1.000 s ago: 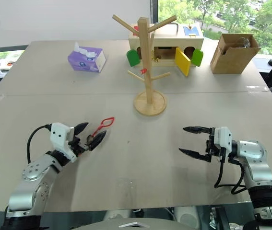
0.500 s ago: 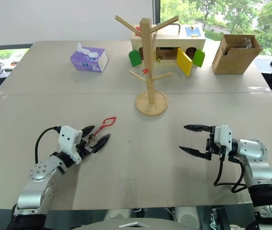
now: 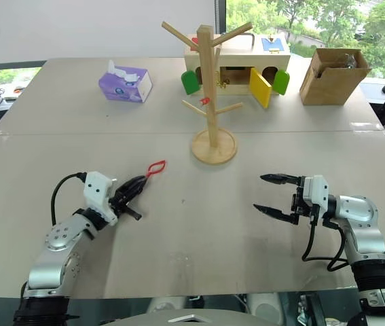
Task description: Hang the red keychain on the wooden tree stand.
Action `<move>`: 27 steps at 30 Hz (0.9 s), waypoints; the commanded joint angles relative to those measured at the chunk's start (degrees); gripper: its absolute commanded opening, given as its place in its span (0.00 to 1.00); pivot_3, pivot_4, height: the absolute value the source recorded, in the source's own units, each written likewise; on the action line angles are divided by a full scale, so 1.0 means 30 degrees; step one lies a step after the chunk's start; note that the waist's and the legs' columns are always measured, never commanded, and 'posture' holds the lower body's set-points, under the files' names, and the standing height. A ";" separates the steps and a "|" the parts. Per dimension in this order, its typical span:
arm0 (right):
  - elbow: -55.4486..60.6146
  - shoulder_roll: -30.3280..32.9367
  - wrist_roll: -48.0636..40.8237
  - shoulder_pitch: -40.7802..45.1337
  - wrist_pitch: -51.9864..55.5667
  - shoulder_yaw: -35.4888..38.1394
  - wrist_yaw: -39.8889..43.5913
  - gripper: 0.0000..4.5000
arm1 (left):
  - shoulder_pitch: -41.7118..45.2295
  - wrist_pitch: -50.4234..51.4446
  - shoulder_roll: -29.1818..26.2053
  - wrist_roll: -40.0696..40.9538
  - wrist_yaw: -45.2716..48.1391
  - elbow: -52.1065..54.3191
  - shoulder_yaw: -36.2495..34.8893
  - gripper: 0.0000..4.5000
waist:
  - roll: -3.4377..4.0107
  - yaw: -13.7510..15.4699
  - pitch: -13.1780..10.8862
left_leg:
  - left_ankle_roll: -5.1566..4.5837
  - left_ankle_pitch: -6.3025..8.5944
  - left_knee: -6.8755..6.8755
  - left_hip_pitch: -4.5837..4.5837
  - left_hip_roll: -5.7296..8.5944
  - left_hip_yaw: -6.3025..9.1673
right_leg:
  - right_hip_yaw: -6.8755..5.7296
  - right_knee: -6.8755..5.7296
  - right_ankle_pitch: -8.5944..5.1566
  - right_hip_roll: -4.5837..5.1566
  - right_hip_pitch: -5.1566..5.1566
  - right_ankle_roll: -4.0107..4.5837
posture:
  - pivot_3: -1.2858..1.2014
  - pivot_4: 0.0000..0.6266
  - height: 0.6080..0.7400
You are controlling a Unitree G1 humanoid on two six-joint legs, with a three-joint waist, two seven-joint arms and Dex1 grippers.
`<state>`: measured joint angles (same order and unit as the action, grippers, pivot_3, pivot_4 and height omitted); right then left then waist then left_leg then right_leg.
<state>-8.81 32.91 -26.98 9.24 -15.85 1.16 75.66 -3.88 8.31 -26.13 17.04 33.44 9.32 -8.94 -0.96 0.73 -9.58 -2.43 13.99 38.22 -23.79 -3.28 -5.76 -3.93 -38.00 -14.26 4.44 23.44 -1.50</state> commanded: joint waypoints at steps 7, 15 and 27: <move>0.5209 0.4113 -0.4428 0.1544 0.7527 0.3719 -0.2044 0.83 | 0.1488 0.0797 0.2198 0.1342 -0.1548 0.5962 0.1439 0.01 | -0.0004 0.0045 -0.0010 | -0.0006 0.0003 0.0029 -0.0012 0.0011 0.0014 | -0.0002 -0.0002 0.0006 0.0026 -0.0013 -0.0004 | 0.52 0.24 1.00; 0.7441 0.6501 -0.8331 0.3401 1.3315 0.6254 -0.3792 0.83 | 0.2715 -0.0887 0.3227 0.0207 -0.2241 0.7828 0.2822 0.01 | -0.0011 0.0035 -0.0011 | -0.0009 0.0004 0.0022 -0.0011 0.0012 0.0023 | 0.0013 0.0007 0.0004 -0.0021 -0.0015 0.0000 | 0.52 0.24 1.00; 0.7369 0.6470 -0.7987 0.3660 1.4190 0.6665 -0.3548 0.83 | 0.3606 -0.2517 0.4717 -0.0706 -0.3056 0.7007 0.4299 0.01 | -0.0023 0.0054 -0.0016 | -0.0022 0.0011 0.0030 -0.0020 0.0027 0.0023 | 0.0012 0.0013 0.0005 -0.0020 -0.0018 -0.0004 | 0.52 0.24 1.00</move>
<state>12.47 52.06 -51.12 19.80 27.55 19.53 64.66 5.90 2.19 -12.49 15.78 24.87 29.96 3.03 -1.03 0.90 -9.63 -2.49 14.02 38.31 -23.85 -3.19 -5.69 -3.90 -37.97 -14.24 4.38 23.39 -1.52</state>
